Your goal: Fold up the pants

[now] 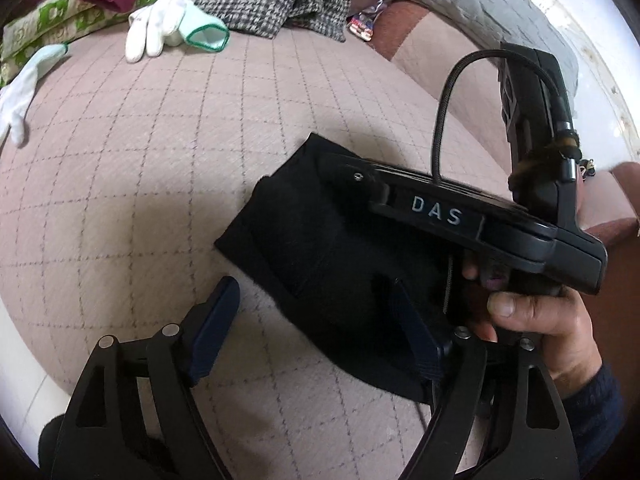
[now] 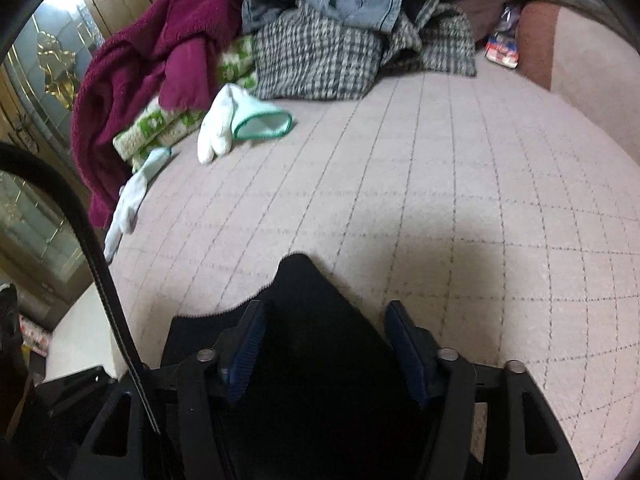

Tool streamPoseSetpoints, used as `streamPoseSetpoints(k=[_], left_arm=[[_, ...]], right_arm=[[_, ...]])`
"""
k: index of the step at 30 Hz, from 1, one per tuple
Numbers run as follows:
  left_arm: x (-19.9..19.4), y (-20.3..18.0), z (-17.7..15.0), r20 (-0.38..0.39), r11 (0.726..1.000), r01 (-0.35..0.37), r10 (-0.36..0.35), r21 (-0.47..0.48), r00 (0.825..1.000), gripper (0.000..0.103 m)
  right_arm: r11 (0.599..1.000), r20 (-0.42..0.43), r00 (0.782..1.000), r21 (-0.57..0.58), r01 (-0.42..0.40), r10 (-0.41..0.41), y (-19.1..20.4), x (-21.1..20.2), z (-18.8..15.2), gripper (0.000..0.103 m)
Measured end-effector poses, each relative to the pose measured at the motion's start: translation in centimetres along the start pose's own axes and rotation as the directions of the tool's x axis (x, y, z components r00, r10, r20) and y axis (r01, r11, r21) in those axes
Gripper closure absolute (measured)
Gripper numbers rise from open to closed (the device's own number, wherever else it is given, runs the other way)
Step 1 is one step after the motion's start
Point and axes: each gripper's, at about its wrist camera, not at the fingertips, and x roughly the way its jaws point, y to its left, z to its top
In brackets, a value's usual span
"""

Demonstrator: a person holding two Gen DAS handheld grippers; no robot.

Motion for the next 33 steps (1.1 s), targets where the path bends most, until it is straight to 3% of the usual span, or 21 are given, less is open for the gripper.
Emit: streamPoseSetpoints(k=[1,2,3,6,10,13,17,19,24,27,29,31,33], left_arm=[[0.0,0.2,0.1,0.013,1.0,0.025,-0.025,-0.004,1.0,0.031],[-0.1,0.3,0.2,0.018,0.999,0.043,-0.043,-0.007,0.999,0.045],[-0.1,0.5,0.4,0.009,0.997,0.071,-0.07,-0.014,0.997,0.075],[-1.0,0.5,0.9,0.025,0.991,0.133,-0.133,-0.01,0.991,0.081],[-5.2,-2.6,0.6,0.129,0.979,0.143,-0.162,0.141,0.978,0.083],[-7.9,-6.0,-0.2,0.178,0.952,0.173,-0.222,0.253,0.959,0.084],[-9.7,-10.9,-2.3,0.166,0.889,0.246,-0.33,0.387,0.929,0.084],[-9.1,-13.8,-3.8,0.11,0.847,0.292,-0.375,0.445,0.92,0.084],[-4.3,-19.9,-9.1,-0.061,0.758,0.338,-0.368,0.558,0.928,0.084],[-0.8,-22.0,-12.8,-0.164,0.711,0.364,-0.336,0.602,0.927,0.084],[0.0,-22.7,-14.3,-0.173,0.683,0.349,-0.314,0.642,0.934,0.084],[-0.9,-23.2,-14.9,-0.151,0.653,0.316,-0.297,0.688,0.943,0.083],[-2.1,-23.3,-14.3,-0.181,0.634,0.342,-0.307,0.693,0.935,0.078]], right_arm=[[1.0,0.003,1.0,0.014,-0.008,0.007,0.0,-0.1,0.0,0.072],[0.999,0.017,1.0,0.032,-0.013,0.013,-0.1,-0.6,-0.1,0.083],[0.999,0.043,0.999,0.039,-0.024,0.022,0.0,-1.3,-0.2,0.087],[0.998,0.131,0.991,0.05,-0.044,0.037,0.3,-4.3,-0.4,0.089],[0.993,0.272,0.96,0.07,-0.092,0.069,0.7,-9.9,-1.4,0.089],[0.988,0.364,0.929,0.102,-0.118,0.073,0.2,-14.2,-2.6,0.089],[0.972,0.495,0.868,0.176,-0.159,0.053,-1.4,-21.2,-6.5,0.089],[0.969,0.53,0.848,0.203,-0.142,0.013,-2.3,-23.9,-8.8,0.089],[0.925,0.5,0.849,0.378,-0.036,-0.171,-6.1,-27.4,-17.1,0.089],[0.84,0.396,0.854,0.535,0.085,-0.339,-8.6,-27.3,-22.4,0.089],[0.771,0.312,0.864,0.625,0.127,-0.395,-10.1,-27.2,-25.0,0.089],[0.715,0.277,0.865,0.688,0.126,-0.419,-10.8,-27.9,-27.1,0.078],[0.7,0.311,0.85,0.709,0.091,-0.425,-10.4,-29.4,-28.4,0.051]])
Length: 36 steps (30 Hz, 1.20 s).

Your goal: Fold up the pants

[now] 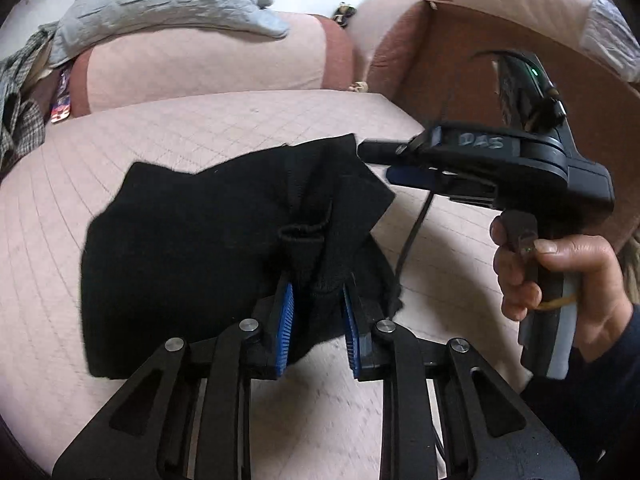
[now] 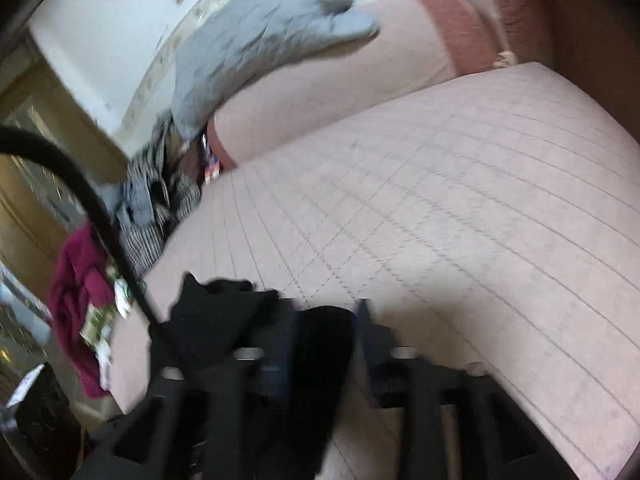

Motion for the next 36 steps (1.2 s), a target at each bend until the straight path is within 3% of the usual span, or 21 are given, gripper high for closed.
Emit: streamPoseSetpoints(k=[3,5,7,8,12,16,19,21,23,28,31,33,34,36], left_arm=[[-2.7,1.0,1.1,0.016,0.997,0.083,-0.083,-0.004,0.996,0.067],[-4.7,1.6,1.4,0.073,0.996,0.075,-0.078,0.043,0.994,0.062],[-6.4,2.5,2.0,0.126,0.995,0.051,-0.061,0.081,0.99,0.046],[-6.8,3.3,2.3,0.147,0.996,0.03,-0.042,0.086,0.988,0.043],[-4.7,8.4,5.1,0.148,0.992,-0.116,0.107,0.053,0.983,0.043],[-0.1,12.2,7.0,0.065,0.978,-0.197,0.193,0.072,0.979,0.043],[3.1,13.7,7.2,0.009,0.973,-0.191,0.191,0.131,0.981,0.043],[4.7,14.3,7.2,-0.038,0.973,-0.152,0.161,0.173,0.986,0.043],[5.1,14.4,6.9,-0.041,0.968,-0.149,0.161,0.203,0.986,0.043],[5.9,14.6,7.1,-0.056,0.965,-0.174,0.188,0.194,0.981,0.043],[7.2,15.0,6.7,-0.079,0.966,-0.217,0.229,0.14,0.97,0.043],[7.6,15.2,6.2,-0.084,0.974,-0.208,0.215,0.089,0.973,0.043],[7.6,15.4,6.2,-0.085,0.976,-0.207,0.212,0.067,0.974,0.043],[7.2,15.8,6.2,-0.084,0.98,-0.199,0.201,0.03,0.976,0.043]], right_arm=[[0.998,0.045,0.998,0.056,-0.038,0.035,-0.2,-2.5,-0.3,0.05],[0.995,0.041,0.997,0.076,-0.064,0.061,0.2,-3.5,-0.8,0.05],[0.991,0.014,0.995,0.087,-0.1,0.1,0.5,-3.9,-1.4,0.048],[0.991,-0.01,0.994,0.082,-0.106,0.108,1.0,-3.9,-1.8,0.048],[0.996,-0.033,0.996,0.011,-0.085,0.086,2.6,-3.0,-2.1,0.047],[0.998,-0.035,0.999,-0.054,-0.009,0.007,3.6,-0.9,-0.9,0.047],[0.996,-0.052,0.999,-0.085,-0.001,-0.003,4.4,0.7,0.0,0.053],[0.995,-0.083,0.995,-0.071,-0.067,0.061,4.3,1.8,0.0,0.083],[0.995,-0.098,0.995,-0.091,-0.045,0.036,4.7,2.3,-0.1,0.093],[0.984,0.004,0.992,-0.124,-0.127,0.128,5.7,-1.4,1.0,0.098],[0.99,-0.023,0.996,-0.112,-0.091,0.089,4.8,-1.6,0.0,0.098],[0.995,-0.118,0.993,-0.103,0.015,-0.027,3.2,0.1,-1.8,0.098],[0.994,-0.139,0.989,-0.102,0.03,-0.044,2.8,0.3,-2.4,0.098],[0.994,-0.111,0.993,-0.104,0.03,-0.041,3.0,-1.1,-2.6,0.097]])
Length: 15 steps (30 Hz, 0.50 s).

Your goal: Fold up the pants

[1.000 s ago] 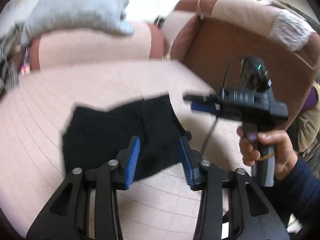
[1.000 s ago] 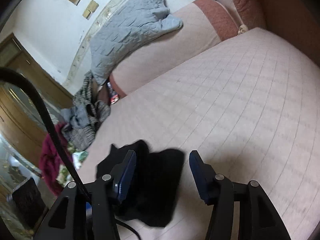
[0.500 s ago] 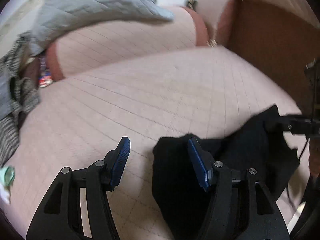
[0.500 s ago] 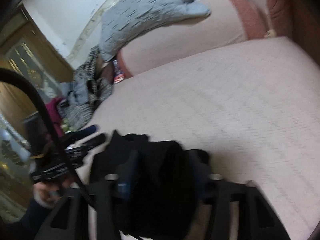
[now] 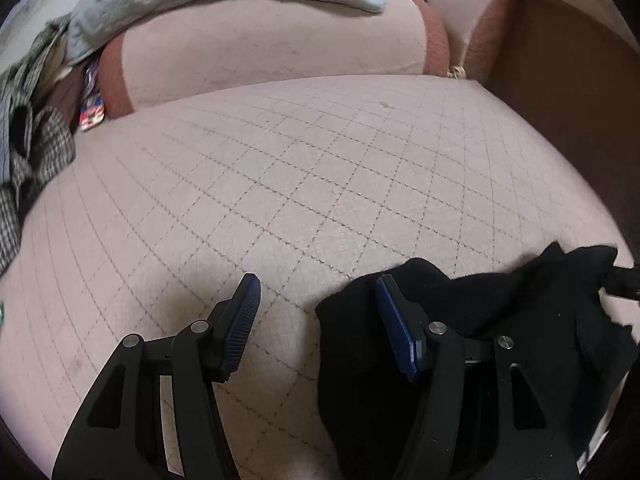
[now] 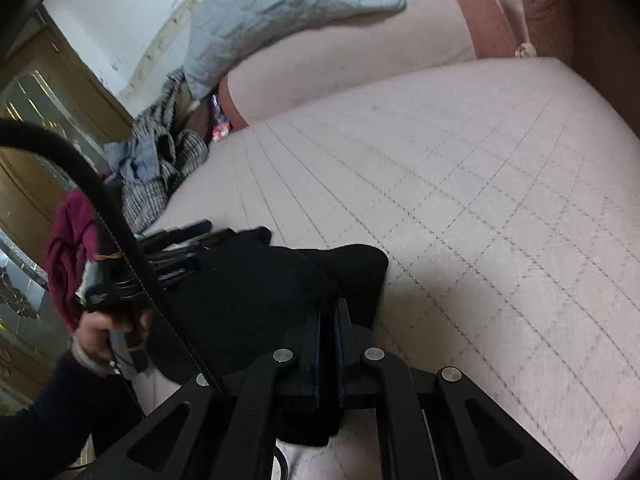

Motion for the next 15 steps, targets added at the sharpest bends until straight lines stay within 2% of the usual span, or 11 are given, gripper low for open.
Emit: streamPoseSetpoints(k=[2,3,4,5,6,11,15], left_arm=[[-0.7,0.3,0.1,0.006,1.0,0.005,-0.005,-0.027,1.0,0.043],[-1.1,0.4,0.0,0.01,0.999,0.004,-0.003,-0.033,1.0,0.043],[-1.7,0.5,0.0,0.02,0.999,0.003,-0.002,-0.039,1.0,0.043],[-2.1,0.5,-0.1,0.029,0.999,0.006,-0.005,-0.042,1.0,0.043],[-2.8,0.5,-0.2,0.042,0.999,0.017,-0.015,-0.051,0.999,0.043],[-4.4,0.2,-1.0,0.055,0.996,0.046,-0.042,-0.075,0.998,0.043],[-5.4,-0.3,-1.6,0.064,0.995,0.062,-0.057,-0.084,0.996,0.043]], right_arm=[[1.0,0.046,0.999,-0.002,0.02,-0.02,0.5,-1.8,0.4,0.088],[1.0,0.063,0.998,0.004,0.002,-0.002,0.6,-2.9,0.4,0.078],[0.999,0.068,0.997,0.011,-0.035,0.034,0.9,-3.4,0.6,0.072],[0.997,0.066,0.995,0.013,-0.078,0.077,1.0,-4.0,0.3,0.06],[0.994,0.058,0.993,0.008,-0.108,0.107,1.3,-4.4,-0.1,0.057],[0.989,-0.037,0.99,-0.051,-0.141,0.139,2.9,-3.6,-2.4,0.057],[0.994,-0.067,0.994,-0.073,-0.087,0.082,3.2,-1.5,-2.9,0.057]])
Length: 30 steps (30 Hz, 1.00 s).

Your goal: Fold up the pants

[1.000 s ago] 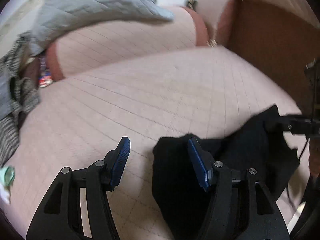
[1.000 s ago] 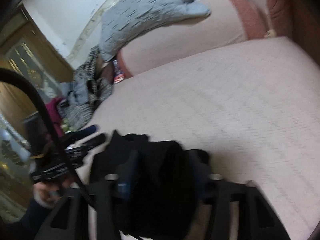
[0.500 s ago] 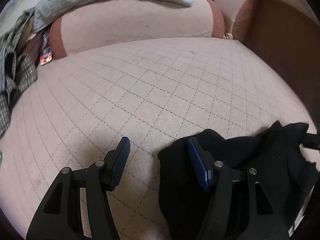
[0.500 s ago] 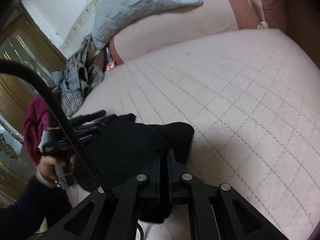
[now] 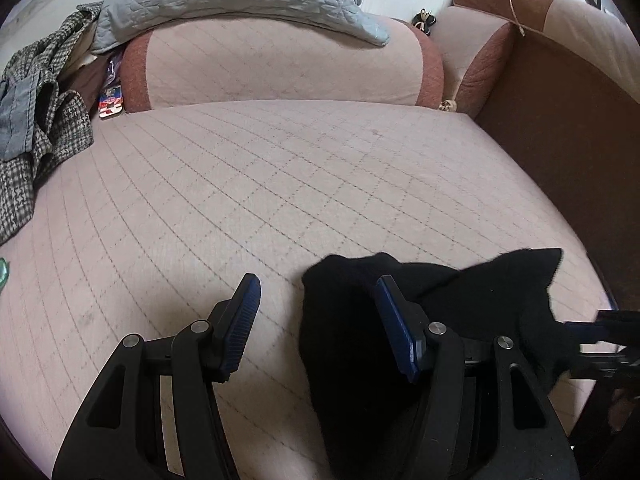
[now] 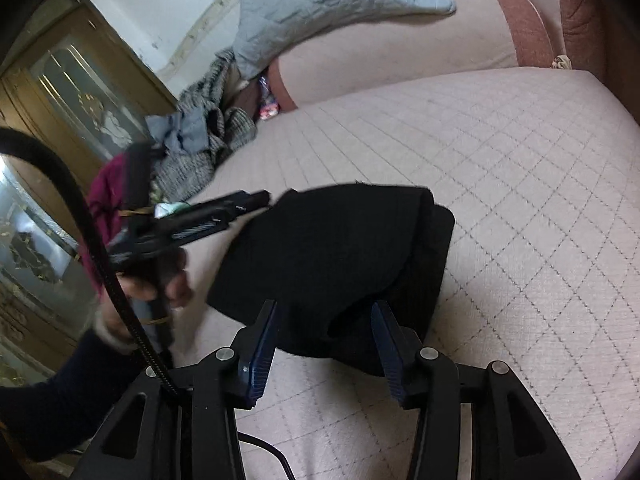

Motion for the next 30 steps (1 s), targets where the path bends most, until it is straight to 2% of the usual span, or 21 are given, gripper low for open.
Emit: streamPoseSetpoints(k=[2,5,7,10,14,17,20,22,24,26,28,29,30], left_arm=[[-0.6,-0.4,-0.3,0.006,1.0,0.019,-0.019,-0.01,1.0,0.043],[-1.1,-1.3,-0.9,0.002,0.999,0.038,-0.038,-0.004,0.999,0.043],[-1.5,-2.0,-1.3,-0.003,0.998,0.057,-0.057,-0.005,0.998,0.043],[-2.5,-3.2,-2.2,-0.001,0.994,0.109,-0.109,-0.021,0.994,0.043],[-3.6,-5.0,-3.6,0.006,0.986,0.162,-0.162,-0.026,0.987,0.043],[-3.7,-6.6,-4.7,-0.002,0.983,0.185,-0.185,-0.011,0.983,0.043],[-3.3,-7.7,-5.1,-0.015,0.986,0.165,-0.165,0.013,0.986,0.043],[-3.2,-8.2,-5.3,-0.008,0.988,0.152,-0.152,0.022,0.988,0.043],[-3.0,-8.3,-5.3,-0.008,0.988,0.154,-0.154,0.012,0.988,0.043],[-2.9,-8.3,-5.3,-0.005,0.987,0.159,-0.159,0.003,0.987,0.043],[-2.9,-8.4,-5.4,-0.005,0.988,0.156,-0.156,0.006,0.988,0.043],[-2.9,-8.5,-5.4,-0.006,0.988,0.153,-0.153,0.01,0.988,0.043],[-2.8,-8.4,-5.5,-0.006,0.988,0.152,-0.152,0.012,0.988,0.043]], right_arm=[[1.0,-0.004,1.0,0.002,0.011,-0.011,0.1,0.6,-0.1,0.058],[1.0,0.015,1.0,-0.01,-0.016,0.016,0.5,1.2,-0.2,0.085],[1.0,0.028,0.999,-0.01,-0.025,0.025,0.7,1.0,-0.2,0.096],[0.997,0.047,0.995,-0.008,-0.082,0.083,1.4,-0.1,-0.7,0.098],[0.99,0.028,0.991,-0.051,-0.131,0.133,3.0,-1.8,-2.0,0.099],[0.995,-0.023,0.996,-0.056,-0.086,0.085,3.0,-0.6,-3.4,0.099],[1.0,-0.04,0.999,0.018,-0.024,0.025,1.1,0.8,-3.8,0.099],[0.998,-0.017,0.999,0.055,-0.031,0.032,0.6,0.4,-3.4,0.095],[0.999,0.029,0.999,0.045,-0.03,0.028,0.6,-1.1,-2.7,0.087],[1.0,0.072,0.997,0.027,-0.007,0.005,0.5,-2.4,-1.7,0.085],[0.999,0.113,0.992,0.021,0.046,-0.048,0.0,-3.3,-0.4,0.074],[0.997,0.13,0.989,0.027,0.074,-0.077,-0.4,-3.1,0.5,0.057],[0.996,0.133,0.987,0.036,0.083,-0.087,-0.8,-2.8,1.2,0.054]])
